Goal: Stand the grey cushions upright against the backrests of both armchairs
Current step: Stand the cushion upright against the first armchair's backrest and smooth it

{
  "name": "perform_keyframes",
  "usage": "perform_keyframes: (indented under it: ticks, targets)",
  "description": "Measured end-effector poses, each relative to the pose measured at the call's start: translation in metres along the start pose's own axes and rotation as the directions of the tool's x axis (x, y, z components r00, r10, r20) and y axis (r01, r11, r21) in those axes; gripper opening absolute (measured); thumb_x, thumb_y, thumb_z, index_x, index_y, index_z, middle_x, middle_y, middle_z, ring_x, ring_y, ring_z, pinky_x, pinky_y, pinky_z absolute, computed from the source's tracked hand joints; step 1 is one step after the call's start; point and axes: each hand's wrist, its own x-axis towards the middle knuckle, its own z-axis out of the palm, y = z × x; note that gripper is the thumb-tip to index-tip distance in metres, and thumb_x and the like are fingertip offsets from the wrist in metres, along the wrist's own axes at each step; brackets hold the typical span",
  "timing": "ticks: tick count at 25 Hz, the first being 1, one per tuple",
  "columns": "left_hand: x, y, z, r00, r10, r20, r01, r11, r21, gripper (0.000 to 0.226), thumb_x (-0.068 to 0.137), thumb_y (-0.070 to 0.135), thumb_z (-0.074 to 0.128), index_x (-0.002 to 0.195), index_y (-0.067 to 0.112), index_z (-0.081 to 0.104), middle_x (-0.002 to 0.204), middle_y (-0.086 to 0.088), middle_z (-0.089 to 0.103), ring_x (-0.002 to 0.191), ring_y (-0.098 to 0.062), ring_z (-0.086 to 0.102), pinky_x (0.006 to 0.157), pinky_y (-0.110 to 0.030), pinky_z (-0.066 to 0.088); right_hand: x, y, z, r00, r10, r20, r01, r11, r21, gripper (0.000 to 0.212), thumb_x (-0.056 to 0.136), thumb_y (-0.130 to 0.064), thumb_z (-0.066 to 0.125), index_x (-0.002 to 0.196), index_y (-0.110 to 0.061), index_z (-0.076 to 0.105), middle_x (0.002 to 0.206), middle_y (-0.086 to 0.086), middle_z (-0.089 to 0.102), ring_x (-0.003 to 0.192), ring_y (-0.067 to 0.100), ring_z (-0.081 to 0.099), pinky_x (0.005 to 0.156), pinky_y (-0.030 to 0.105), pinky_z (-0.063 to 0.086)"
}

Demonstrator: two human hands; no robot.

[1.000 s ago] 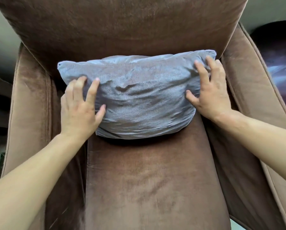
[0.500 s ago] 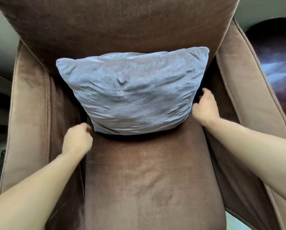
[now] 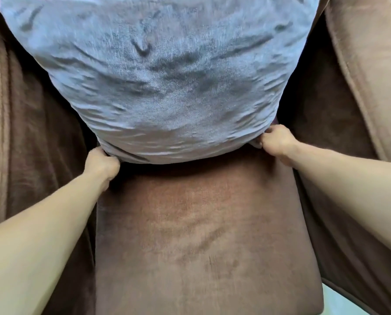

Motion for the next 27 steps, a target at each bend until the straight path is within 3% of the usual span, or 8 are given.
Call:
perform_keyframes:
  ticks: [4, 6, 9, 11, 14, 19, 23, 27]
  targets:
    - [-0.01, -0.005, -0.008, 0.999, -0.032, -0.019, 0.034, 0.993, 0.109, 0.02, 0.096, 0.014, 0.065, 0.086, -0.002, 0.069, 0.091, -0.028, 0.071, 0.096, -0.046, 0.072, 0.072, -0.041, 0.047, -0.005, 0.009, -0.01, 0.988, -0.021, -0.151, 0.011, 0.998, -0.066, 0.059, 0.106, -0.04, 0.049, 0.066, 0.003, 0.056, 0.065, 0.007, 0.049, 0.072, 0.025, 0.047, 0.061, 0.039, 0.03]
    - [-0.017, -0.003, -0.01, 0.998, -0.064, 0.003, 0.063, 0.981, 0.185, 0.026, 0.102, 0.018, 0.059, 0.1, -0.005, 0.071, 0.11, -0.033, 0.072, 0.111, -0.05, 0.068, 0.083, -0.042, 0.05, -0.005, 0.013, -0.017, 0.986, 0.04, -0.163, -0.066, 0.985, -0.159, 0.061, 0.106, -0.046, 0.046, 0.063, -0.004, 0.054, 0.065, 0.009, 0.053, 0.077, 0.032, 0.053, 0.063, 0.04, 0.032]
    - [-0.018, -0.014, -0.01, 0.989, -0.14, 0.048, 0.124, 0.961, 0.245, 0.037, 0.104, 0.03, 0.059, 0.113, -0.004, 0.07, 0.113, -0.028, 0.075, 0.105, -0.049, 0.072, 0.093, -0.045, 0.057, -0.008, 0.02, -0.016, 0.976, 0.199, -0.09, -0.215, 0.943, -0.253, 0.072, 0.1, -0.064, 0.041, 0.094, 0.0, 0.073, 0.089, 0.02, 0.074, 0.093, 0.039, 0.069, 0.083, 0.04, 0.051]
    - [-0.03, -0.028, -0.014, 0.983, -0.146, 0.115, 0.101, 0.938, 0.331, 0.035, 0.102, 0.034, 0.058, 0.11, 0.002, 0.07, 0.109, -0.026, 0.077, 0.101, -0.047, 0.074, 0.092, -0.044, 0.058, -0.02, 0.029, -0.009, 0.969, 0.247, -0.029, -0.243, 0.913, -0.328, 0.066, 0.102, -0.054, 0.041, 0.105, 0.003, 0.074, 0.098, 0.025, 0.077, 0.103, 0.039, 0.072, 0.09, 0.038, 0.052]
    - [-0.074, -0.035, -0.034, 0.982, -0.132, 0.137, 0.068, 0.916, 0.396, 0.039, 0.102, 0.03, 0.057, 0.131, 0.004, 0.064, 0.13, -0.024, 0.07, 0.125, -0.045, 0.063, 0.102, -0.043, 0.048, -0.056, 0.029, -0.008, 0.962, 0.248, 0.11, -0.175, 0.877, -0.447, 0.053, 0.103, -0.041, 0.047, 0.117, 0.003, 0.071, 0.115, 0.025, 0.075, 0.117, 0.037, 0.069, 0.094, 0.034, 0.05]
    - [-0.13, -0.022, -0.052, 0.971, -0.091, 0.22, -0.015, 0.898, 0.439, 0.079, 0.1, 0.046, 0.059, 0.165, 0.01, 0.031, 0.163, -0.022, 0.042, 0.148, -0.042, 0.044, 0.119, -0.049, 0.04, -0.117, 0.004, -0.018, 0.964, 0.042, 0.264, 0.119, 0.817, -0.564, 0.079, 0.1, -0.053, 0.053, 0.164, -0.018, 0.024, 0.169, 0.016, 0.026, 0.158, 0.034, 0.023, 0.127, 0.048, 0.024]
    - [-0.175, 0.011, -0.068, 0.945, 0.042, 0.325, -0.224, 0.807, 0.547, 0.092, 0.1, 0.06, 0.054, 0.171, 0.017, 0.014, 0.177, -0.014, 0.016, 0.164, -0.032, 0.018, 0.129, -0.046, 0.024, -0.158, -0.028, -0.033, 0.947, -0.004, 0.322, 0.216, 0.75, -0.625, 0.086, 0.101, -0.057, 0.048, 0.168, -0.025, 0.006, 0.177, 0.006, 0.0, 0.163, 0.033, 0.0, 0.13, 0.055, 0.01]
    - [-0.22, 0.049, -0.082, 0.932, 0.077, 0.354, -0.282, 0.767, 0.577, 0.095, 0.098, 0.067, 0.051, 0.171, 0.019, 0.012, 0.178, -0.014, 0.014, 0.164, -0.031, 0.016, 0.129, -0.049, 0.025, -0.193, -0.049, -0.055, 0.942, 0.002, 0.336, 0.22, 0.752, -0.622, 0.087, 0.1, -0.063, 0.045, 0.168, -0.026, 0.004, 0.178, 0.004, -0.001, 0.163, 0.034, -0.002, 0.13, 0.056, 0.006]
